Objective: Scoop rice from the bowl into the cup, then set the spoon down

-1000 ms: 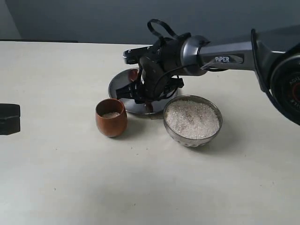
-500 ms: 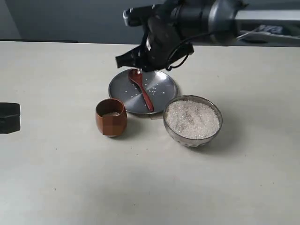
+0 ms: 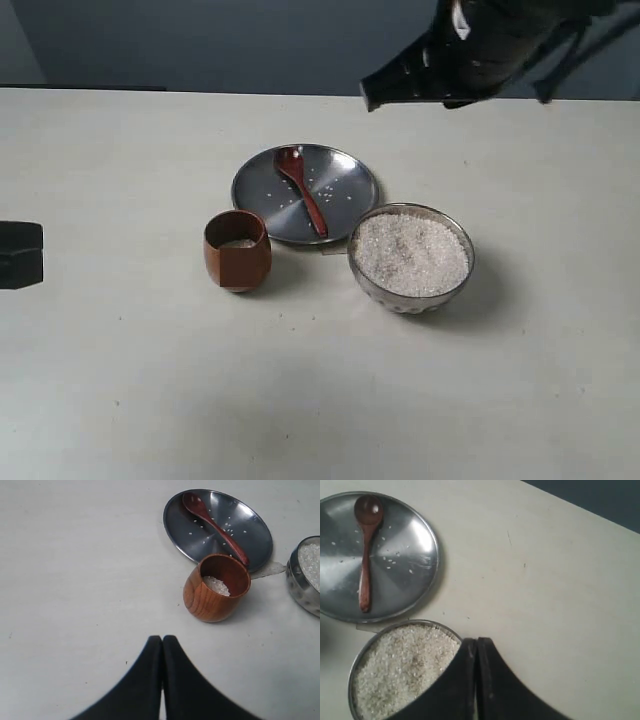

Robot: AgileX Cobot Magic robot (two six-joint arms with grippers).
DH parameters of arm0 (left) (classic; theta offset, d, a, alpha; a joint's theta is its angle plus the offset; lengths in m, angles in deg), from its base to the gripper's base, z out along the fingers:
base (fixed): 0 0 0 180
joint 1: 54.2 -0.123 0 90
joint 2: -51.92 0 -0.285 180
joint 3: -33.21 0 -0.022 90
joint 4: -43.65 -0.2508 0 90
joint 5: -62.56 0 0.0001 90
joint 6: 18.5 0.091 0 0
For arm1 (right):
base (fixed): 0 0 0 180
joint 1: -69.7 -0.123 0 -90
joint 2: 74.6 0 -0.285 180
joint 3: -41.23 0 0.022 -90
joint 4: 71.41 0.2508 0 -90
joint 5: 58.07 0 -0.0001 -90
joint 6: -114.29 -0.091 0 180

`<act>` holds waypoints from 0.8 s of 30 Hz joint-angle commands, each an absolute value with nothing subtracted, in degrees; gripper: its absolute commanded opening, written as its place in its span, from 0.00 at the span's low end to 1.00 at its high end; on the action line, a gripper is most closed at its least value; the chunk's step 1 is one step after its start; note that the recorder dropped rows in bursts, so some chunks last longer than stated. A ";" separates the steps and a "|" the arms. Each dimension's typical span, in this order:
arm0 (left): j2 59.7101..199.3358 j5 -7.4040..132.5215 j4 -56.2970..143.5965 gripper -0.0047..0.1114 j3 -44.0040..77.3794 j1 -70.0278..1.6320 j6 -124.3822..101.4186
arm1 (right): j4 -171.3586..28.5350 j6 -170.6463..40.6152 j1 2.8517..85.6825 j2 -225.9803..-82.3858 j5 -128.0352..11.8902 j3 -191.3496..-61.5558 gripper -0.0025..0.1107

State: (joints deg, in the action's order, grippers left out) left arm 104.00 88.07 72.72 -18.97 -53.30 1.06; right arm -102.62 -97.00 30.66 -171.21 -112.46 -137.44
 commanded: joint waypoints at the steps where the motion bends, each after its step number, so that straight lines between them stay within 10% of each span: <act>1: 104.08 88.77 72.00 0.04 -18.89 -52.91 1.03 | -106.32 -100.92 30.72 -160.80 -108.62 -127.11 0.02; 24: 83.58 84.01 78.89 0.04 -29.19 -52.91 -5.77 | -116.38 -125.74 30.72 -118.34 -79.82 -79.76 0.02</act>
State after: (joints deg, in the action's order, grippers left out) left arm 87.28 85.70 78.16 -28.79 -53.30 -6.03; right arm -114.29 -125.55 30.66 -119.56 -86.22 -82.44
